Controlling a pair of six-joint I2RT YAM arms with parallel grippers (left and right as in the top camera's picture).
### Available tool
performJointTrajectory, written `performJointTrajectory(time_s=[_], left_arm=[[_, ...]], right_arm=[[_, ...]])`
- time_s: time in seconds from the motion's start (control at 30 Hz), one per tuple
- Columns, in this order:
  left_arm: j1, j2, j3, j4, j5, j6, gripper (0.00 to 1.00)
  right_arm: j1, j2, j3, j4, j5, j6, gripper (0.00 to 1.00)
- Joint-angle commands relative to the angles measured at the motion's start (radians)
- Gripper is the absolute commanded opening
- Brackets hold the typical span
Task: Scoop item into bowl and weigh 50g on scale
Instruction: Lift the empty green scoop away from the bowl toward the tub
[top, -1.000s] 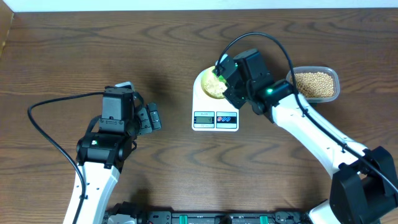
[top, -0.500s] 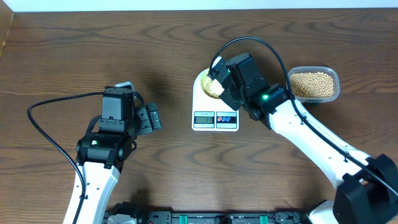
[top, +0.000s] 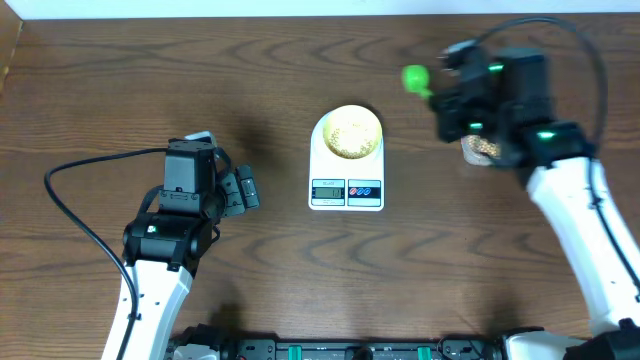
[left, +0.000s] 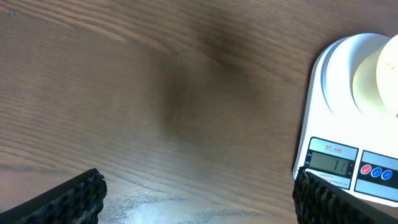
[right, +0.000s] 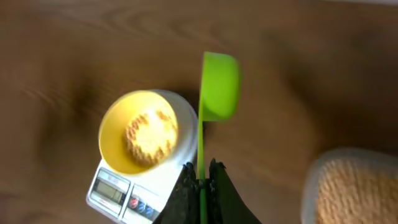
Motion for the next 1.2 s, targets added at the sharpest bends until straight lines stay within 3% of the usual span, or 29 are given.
performJointTrajectory(time_s=[0.0,0.17,0.37,1.17], left_arm=[[0.004,0.003,0.001,-0.002,-0.013,-0.001,0.98],[0.004,0.003,0.001,-0.002,-0.013,-0.001,0.98],[0.004,0.003,0.001,-0.002,-0.013,-0.001,0.98],[0.004,0.003,0.001,-0.002,-0.013,-0.001,0.98]], right_arm=[[-0.118,-0.011,0.019,-0.083,-0.1,0.045,0.01],[-0.231,-0.011,0.019,-0.229,0.124,-0.003,0.01],[-0.253,-0.006,0.008,-0.314,0.401,-0.035,0.01],[-0.241,0.208,-0.008,-0.201,0.423,-0.052,0.01]])
